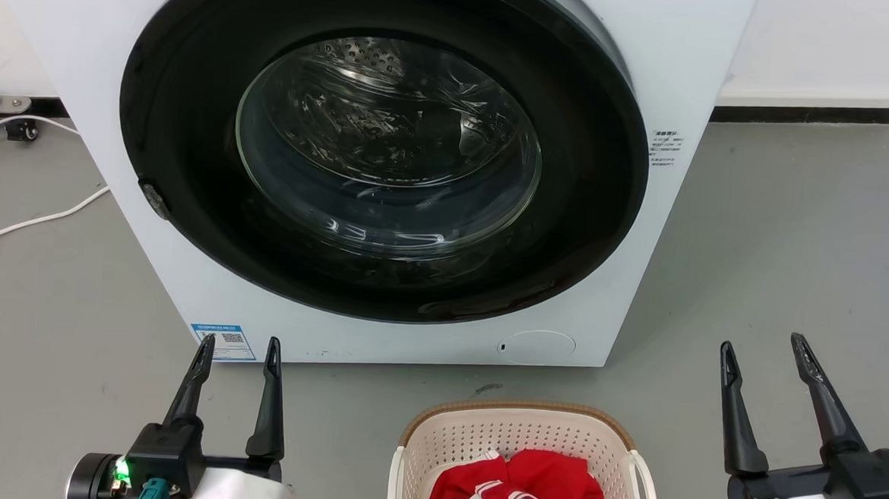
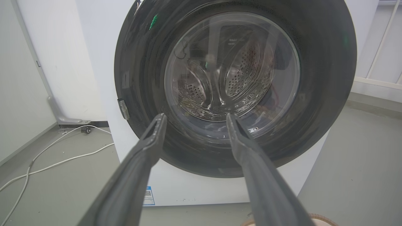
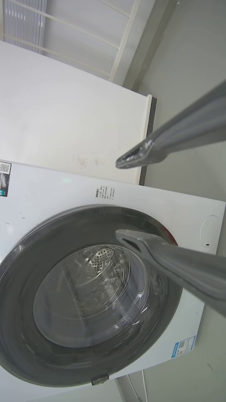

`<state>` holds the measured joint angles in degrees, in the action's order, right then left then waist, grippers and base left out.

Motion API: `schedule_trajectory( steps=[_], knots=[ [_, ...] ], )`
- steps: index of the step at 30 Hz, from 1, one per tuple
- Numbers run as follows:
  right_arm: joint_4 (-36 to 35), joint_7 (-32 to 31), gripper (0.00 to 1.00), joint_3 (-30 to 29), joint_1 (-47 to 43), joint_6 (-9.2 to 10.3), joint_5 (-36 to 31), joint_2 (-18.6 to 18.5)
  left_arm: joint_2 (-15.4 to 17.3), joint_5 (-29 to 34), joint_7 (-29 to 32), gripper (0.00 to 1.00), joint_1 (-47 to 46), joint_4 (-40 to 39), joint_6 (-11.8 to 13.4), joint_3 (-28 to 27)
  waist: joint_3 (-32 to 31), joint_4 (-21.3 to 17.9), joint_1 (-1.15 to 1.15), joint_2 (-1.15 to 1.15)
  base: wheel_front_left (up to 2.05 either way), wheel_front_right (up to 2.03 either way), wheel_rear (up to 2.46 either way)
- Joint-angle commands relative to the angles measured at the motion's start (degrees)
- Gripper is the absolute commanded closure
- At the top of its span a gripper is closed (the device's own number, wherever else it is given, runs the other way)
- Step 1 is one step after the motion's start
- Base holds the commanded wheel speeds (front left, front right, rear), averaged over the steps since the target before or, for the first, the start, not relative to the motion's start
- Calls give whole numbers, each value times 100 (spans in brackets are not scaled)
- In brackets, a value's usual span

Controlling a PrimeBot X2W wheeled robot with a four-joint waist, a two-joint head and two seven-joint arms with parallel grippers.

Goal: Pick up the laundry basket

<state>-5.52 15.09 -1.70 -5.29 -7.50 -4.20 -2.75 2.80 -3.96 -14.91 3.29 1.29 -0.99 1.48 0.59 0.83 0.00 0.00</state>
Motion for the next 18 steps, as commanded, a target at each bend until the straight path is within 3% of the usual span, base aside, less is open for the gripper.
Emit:
schedule_trajectory(
  steps=[1, 18],
  knots=[
    [19, 12, 0, 5, -63, 2, 21, -23, 15, -4, -44, 0, 63, 5, 14, -6, -2, 1, 0, 0, 0, 0, 0],
    [90, 12, 0, -28, -9, 2, 39, -23, 14, -90, -44, 0, 31, 105, -37, -22, 56, -28, 0, 0, 0, 0, 0]
  ],
)
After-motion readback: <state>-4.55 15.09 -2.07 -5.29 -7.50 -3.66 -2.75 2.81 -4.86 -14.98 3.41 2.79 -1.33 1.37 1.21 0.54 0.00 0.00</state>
